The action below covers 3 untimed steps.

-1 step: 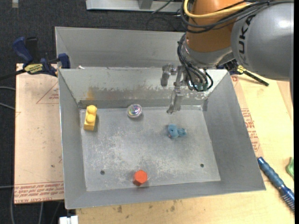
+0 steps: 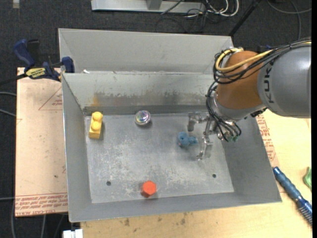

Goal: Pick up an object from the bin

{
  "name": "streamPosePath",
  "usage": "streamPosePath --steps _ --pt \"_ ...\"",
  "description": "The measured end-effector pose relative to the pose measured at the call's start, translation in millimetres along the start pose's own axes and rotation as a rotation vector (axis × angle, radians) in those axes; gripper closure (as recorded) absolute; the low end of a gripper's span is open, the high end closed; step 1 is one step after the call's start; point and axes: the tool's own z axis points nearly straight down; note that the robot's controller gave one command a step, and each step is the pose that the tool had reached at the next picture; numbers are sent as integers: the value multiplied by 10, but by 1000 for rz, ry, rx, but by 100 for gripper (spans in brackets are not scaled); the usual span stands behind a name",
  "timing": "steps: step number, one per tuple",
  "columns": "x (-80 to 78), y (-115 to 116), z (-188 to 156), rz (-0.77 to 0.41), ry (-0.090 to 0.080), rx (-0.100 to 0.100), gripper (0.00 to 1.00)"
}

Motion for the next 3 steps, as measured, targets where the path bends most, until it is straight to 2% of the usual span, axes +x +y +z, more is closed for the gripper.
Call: streamPosePath --steps 1,2,3 --pt "-78 56 253 25 -7 -2 0" --pt "-86 52 231 26 -10 -2 100" --pt "364 211 -1312 -25 -17 1 100"
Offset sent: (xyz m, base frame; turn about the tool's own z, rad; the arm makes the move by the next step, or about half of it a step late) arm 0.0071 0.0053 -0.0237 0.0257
